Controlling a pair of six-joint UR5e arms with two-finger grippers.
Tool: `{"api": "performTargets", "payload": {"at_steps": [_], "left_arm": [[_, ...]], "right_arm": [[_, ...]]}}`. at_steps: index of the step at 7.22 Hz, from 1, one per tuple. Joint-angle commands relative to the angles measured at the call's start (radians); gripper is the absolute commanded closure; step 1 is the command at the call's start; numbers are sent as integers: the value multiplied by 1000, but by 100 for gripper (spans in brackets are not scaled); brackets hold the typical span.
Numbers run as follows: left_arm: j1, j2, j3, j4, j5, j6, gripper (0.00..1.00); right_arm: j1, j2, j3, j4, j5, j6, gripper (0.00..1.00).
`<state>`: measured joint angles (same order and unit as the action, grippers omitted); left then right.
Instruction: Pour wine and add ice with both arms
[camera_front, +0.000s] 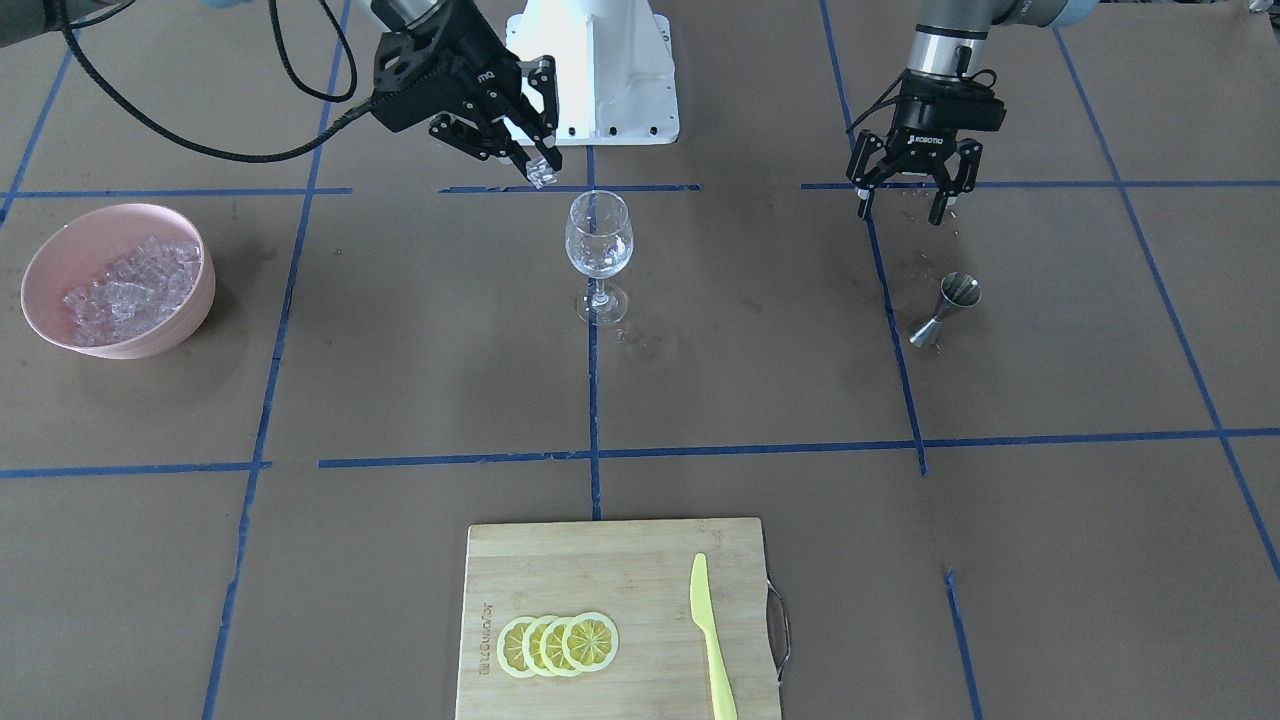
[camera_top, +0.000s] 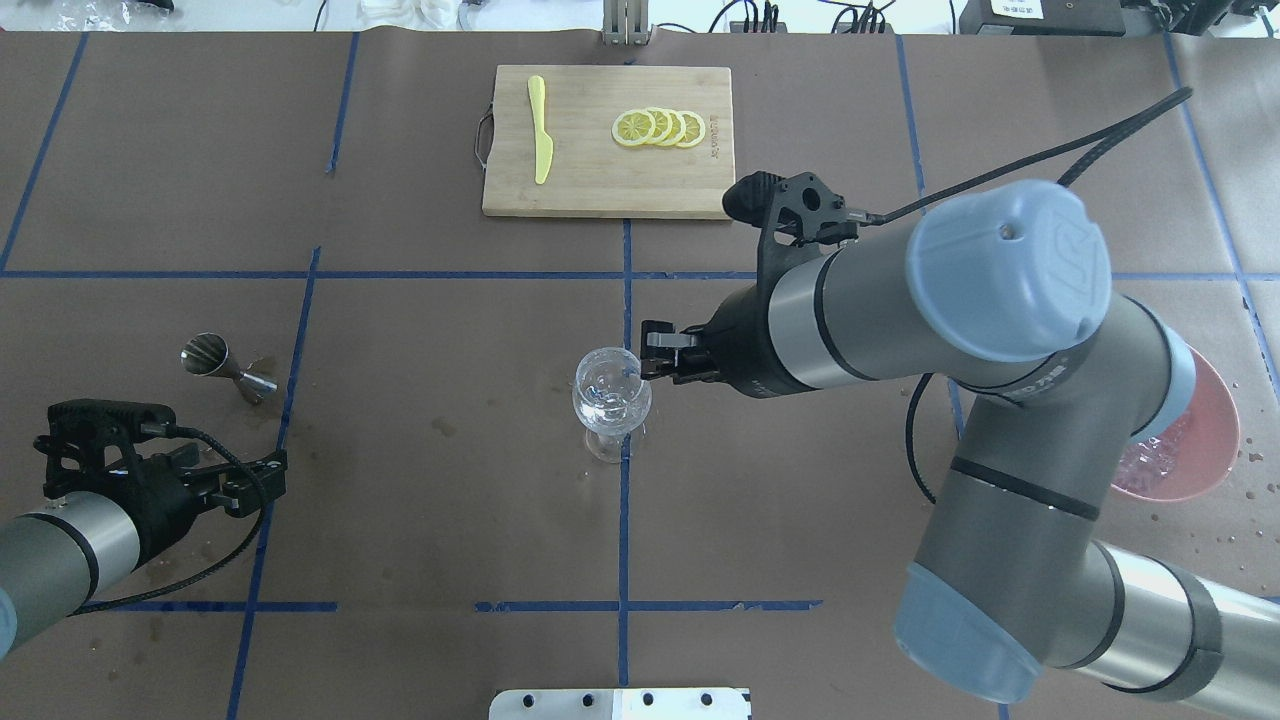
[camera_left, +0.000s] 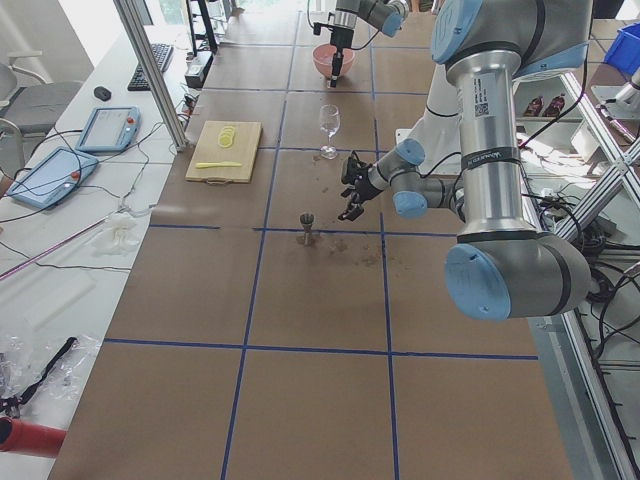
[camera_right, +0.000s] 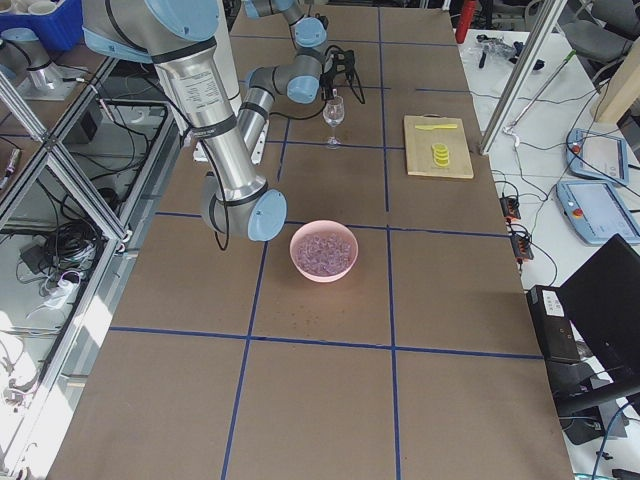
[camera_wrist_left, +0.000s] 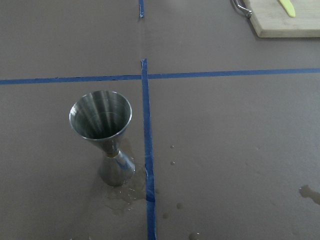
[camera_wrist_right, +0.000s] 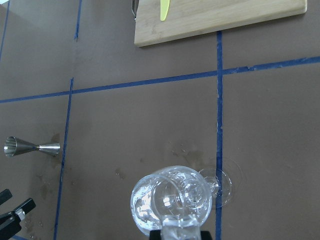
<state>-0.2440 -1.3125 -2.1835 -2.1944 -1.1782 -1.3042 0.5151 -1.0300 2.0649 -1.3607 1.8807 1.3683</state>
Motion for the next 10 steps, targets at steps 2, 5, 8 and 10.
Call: {"api": "performTargets", "payload": {"at_steps": [2, 5, 8, 10], "left_arm": [[-8, 4, -105, 65, -53, 0, 0], [-81, 6, -168, 126, -165, 6, 0], [-109, 6, -213, 193, -195, 60, 0], [-145, 4, -220, 199, -224, 89, 0]], "right_arm": [[-67, 53, -52, -27, -52, 14, 100], [-70, 83, -74, -28, -52, 63, 69], [-64, 99, -81, -28, -84, 81, 0], [-46, 99, -78, -28, -83, 80, 0]]}}
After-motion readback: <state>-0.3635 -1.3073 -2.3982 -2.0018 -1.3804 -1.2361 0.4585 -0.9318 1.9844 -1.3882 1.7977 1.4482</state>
